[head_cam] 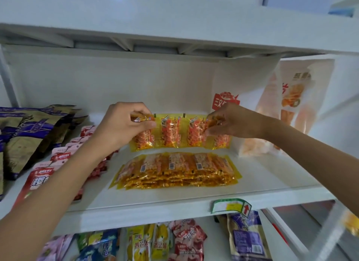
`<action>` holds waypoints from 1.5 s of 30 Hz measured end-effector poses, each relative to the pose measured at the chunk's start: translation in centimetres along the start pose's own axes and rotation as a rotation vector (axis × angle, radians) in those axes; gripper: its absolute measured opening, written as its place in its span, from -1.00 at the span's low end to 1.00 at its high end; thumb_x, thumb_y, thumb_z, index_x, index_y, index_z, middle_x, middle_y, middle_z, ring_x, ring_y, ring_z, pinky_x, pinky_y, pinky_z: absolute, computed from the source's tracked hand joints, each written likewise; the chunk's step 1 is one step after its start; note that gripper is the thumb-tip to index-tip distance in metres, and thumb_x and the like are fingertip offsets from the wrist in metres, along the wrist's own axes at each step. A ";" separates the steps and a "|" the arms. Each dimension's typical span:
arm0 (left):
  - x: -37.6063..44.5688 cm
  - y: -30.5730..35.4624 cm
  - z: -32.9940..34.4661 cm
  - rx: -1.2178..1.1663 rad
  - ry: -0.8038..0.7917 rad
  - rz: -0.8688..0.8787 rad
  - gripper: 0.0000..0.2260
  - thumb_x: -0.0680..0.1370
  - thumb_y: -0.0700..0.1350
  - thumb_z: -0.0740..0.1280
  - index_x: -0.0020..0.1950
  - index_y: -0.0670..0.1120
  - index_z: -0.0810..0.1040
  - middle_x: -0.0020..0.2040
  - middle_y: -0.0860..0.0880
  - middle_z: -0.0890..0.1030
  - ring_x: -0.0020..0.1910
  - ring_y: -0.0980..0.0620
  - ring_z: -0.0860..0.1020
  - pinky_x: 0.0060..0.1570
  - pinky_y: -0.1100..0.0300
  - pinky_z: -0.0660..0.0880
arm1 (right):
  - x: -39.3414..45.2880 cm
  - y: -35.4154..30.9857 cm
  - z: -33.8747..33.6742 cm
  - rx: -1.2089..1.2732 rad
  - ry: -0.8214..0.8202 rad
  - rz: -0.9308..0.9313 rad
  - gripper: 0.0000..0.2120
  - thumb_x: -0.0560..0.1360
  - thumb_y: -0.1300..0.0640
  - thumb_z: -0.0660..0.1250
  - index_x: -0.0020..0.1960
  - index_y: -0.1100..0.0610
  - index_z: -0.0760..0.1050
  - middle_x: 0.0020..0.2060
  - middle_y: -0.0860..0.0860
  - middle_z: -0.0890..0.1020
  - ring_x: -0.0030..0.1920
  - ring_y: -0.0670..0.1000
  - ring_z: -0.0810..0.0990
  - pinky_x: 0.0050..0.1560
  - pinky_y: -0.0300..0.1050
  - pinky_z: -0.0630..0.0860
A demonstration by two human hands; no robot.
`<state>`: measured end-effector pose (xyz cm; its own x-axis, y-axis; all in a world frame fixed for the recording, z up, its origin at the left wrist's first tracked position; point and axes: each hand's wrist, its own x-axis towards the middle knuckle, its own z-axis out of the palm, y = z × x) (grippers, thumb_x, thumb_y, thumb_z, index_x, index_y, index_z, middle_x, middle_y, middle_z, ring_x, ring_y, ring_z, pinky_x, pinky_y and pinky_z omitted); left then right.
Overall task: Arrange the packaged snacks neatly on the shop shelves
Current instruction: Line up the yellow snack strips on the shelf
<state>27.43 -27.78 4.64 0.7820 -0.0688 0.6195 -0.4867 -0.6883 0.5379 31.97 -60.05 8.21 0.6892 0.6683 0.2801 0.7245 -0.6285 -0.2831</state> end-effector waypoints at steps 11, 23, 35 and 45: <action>-2.5 0.7 1.5 0.142 0.110 0.200 -0.97 0.53 -0.01 0.53 -0.04 0.08 0.73 -0.20 0.21 0.71 -0.24 0.23 0.61 -0.16 0.27 0.50 | -3.3 3.4 2.8 -0.155 0.266 -0.104 -0.77 0.58 -0.07 0.39 0.06 0.05 0.71 -0.14 -0.11 0.65 -0.18 -0.07 0.61 -0.15 0.11 0.58; -8.1 -4.0 4.0 0.338 -0.236 0.421 -0.63 0.70 0.23 0.19 0.42 0.16 0.58 0.39 0.24 0.57 0.42 0.24 0.49 0.31 -0.08 0.55 | -10.6 5.1 9.6 -0.143 0.172 -0.128 -0.53 0.73 -0.10 0.04 0.62 -0.11 0.31 0.42 -0.12 0.47 0.37 -0.10 0.49 0.29 -0.03 0.52; -8.7 -3.4 5.0 0.253 -0.206 0.473 -0.63 0.67 0.13 0.27 0.47 0.15 0.54 0.50 0.28 0.45 0.52 0.15 0.39 0.40 -0.11 0.42 | -11.1 4.6 10.0 -0.184 0.283 -0.061 -0.59 0.73 -0.15 0.02 0.45 -0.05 0.44 0.49 -0.13 0.42 0.43 -0.12 0.45 0.30 0.10 0.51; -8.9 -4.0 5.2 0.324 -0.298 0.382 -0.55 0.65 0.34 0.16 0.54 0.34 0.37 0.56 0.42 0.27 0.57 0.35 0.19 0.43 0.16 0.25 | -7.6 0.4 11.2 -0.238 -0.032 -0.084 -0.48 0.74 -0.24 -0.07 0.64 -0.38 -0.16 0.69 -0.20 -0.03 0.68 -0.10 -0.06 0.63 0.16 0.17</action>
<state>24.45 -28.20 -5.96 0.6732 -0.5235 0.5222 -0.6486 -0.7572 0.0770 26.92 -60.92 -4.32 0.6284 0.7319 0.2633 0.7644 -0.6437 -0.0350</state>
